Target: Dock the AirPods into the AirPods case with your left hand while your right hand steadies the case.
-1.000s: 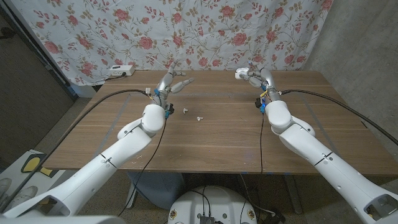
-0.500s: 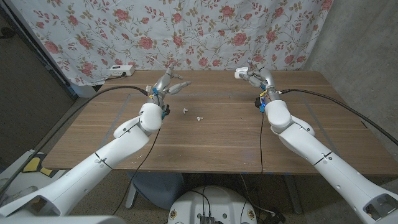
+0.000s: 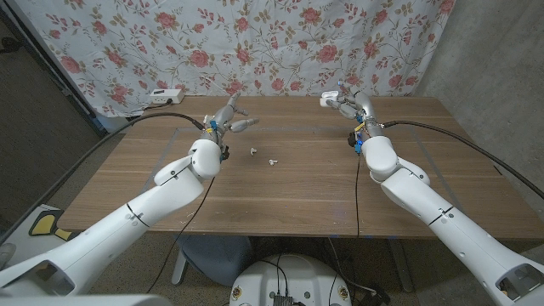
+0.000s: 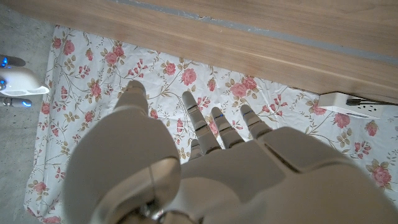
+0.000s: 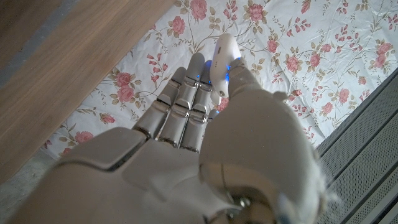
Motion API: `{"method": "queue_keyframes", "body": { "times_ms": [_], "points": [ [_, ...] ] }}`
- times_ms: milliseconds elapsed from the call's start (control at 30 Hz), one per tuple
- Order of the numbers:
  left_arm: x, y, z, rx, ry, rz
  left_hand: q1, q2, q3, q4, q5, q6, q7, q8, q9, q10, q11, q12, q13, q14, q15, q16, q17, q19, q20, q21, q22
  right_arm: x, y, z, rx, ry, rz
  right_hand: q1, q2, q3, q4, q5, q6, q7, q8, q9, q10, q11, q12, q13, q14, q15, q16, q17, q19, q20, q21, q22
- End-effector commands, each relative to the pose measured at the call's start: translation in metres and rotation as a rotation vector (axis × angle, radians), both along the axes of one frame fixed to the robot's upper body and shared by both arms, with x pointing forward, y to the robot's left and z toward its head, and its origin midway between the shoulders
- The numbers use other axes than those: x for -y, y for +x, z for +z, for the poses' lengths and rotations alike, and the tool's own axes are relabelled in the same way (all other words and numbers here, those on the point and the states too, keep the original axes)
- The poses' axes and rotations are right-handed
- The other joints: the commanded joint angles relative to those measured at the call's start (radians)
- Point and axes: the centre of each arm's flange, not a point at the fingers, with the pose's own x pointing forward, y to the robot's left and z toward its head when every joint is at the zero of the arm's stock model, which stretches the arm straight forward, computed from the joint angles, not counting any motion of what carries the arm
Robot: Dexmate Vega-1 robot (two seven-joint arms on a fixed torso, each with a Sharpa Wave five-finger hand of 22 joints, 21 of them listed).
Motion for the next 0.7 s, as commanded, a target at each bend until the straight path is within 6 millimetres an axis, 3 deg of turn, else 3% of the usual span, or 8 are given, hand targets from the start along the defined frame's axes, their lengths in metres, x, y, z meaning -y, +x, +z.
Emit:
{"method": "queue_keyframes", "body": {
  "times_ms": [33, 167, 200, 267, 700],
  "points": [
    [-0.005, 0.003, 0.001, -0.107, 0.055, 0.058, -0.003, 0.008, 0.01, -0.003, 0.005, -0.015, -0.003, -0.007, 0.002, -0.007, 0.003, -0.009, 0.0, -0.014, 0.013, -0.006, -0.002, -0.011, 0.007, -0.004, 0.003, 0.0, -0.003, 0.003, 0.018, -0.01, 0.012, 0.01, 0.0, -0.007, 0.001, 0.008, 0.012, 0.002, 0.004, 0.002, 0.137, -0.139, 0.01, 0.003, 0.0, -0.162, 0.001, 0.006, -0.005, 0.0, 0.007, 0.002],
    [0.001, 0.0, 0.002, -0.12, 0.17, 0.175, -0.009, 0.008, 0.011, -0.004, 0.005, -0.027, 0.002, -0.01, 0.002, -0.024, 0.005, -0.022, -0.003, -0.043, 0.026, -0.016, -0.005, -0.024, 0.009, -0.01, 0.002, 0.0, -0.003, 0.004, 0.024, -0.011, 0.015, 0.011, -0.001, -0.008, 0.001, 0.008, 0.016, 0.003, 0.005, 0.002, 0.137, -0.139, 0.01, 0.003, -0.001, -0.162, 0.001, 0.009, -0.004, 0.002, 0.008, 0.002],
    [0.004, -0.003, 0.0, -0.038, 0.188, 0.247, -0.008, 0.012, 0.014, -0.004, 0.006, -0.028, 0.007, -0.01, 0.002, -0.024, 0.008, -0.024, -0.004, -0.044, 0.029, -0.016, -0.006, -0.024, 0.01, -0.01, 0.002, 0.0, -0.003, 0.004, 0.024, -0.013, 0.016, 0.011, -0.001, -0.008, 0.001, 0.008, 0.016, 0.003, 0.005, 0.002, 0.137, -0.139, 0.01, 0.003, -0.001, -0.162, 0.001, 0.01, -0.005, 0.003, 0.008, 0.002],
    [0.005, 0.001, 0.003, -0.082, 0.229, 0.2, 0.006, 0.028, 0.03, -0.015, 0.012, -0.002, 0.012, 0.002, 0.002, 0.0, 0.01, -0.027, -0.012, -0.034, 0.022, -0.009, -0.012, -0.013, 0.008, -0.006, 0.001, -0.001, -0.004, 0.004, 0.027, -0.011, 0.018, 0.011, -0.001, -0.009, 0.001, 0.008, 0.016, 0.003, 0.005, 0.002, 0.137, -0.139, 0.011, 0.002, 0.0, -0.162, 0.0, 0.011, -0.005, 0.003, 0.008, 0.002],
    [0.003, 0.005, 0.004, -0.099, 0.282, 0.181, -0.018, 0.019, 0.022, -0.008, 0.008, 0.002, 0.006, 0.001, 0.002, 0.001, 0.009, -0.037, -0.015, -0.039, 0.017, -0.009, -0.016, -0.017, 0.004, -0.009, 0.0, -0.001, -0.005, 0.006, 0.024, -0.023, 0.024, 0.014, -0.002, -0.01, 0.0, 0.008, 0.02, 0.003, 0.005, 0.002, 0.139, -0.138, 0.013, 0.002, 0.0, -0.162, -0.001, 0.02, -0.009, 0.009, 0.009, 0.001]
  ]
}}
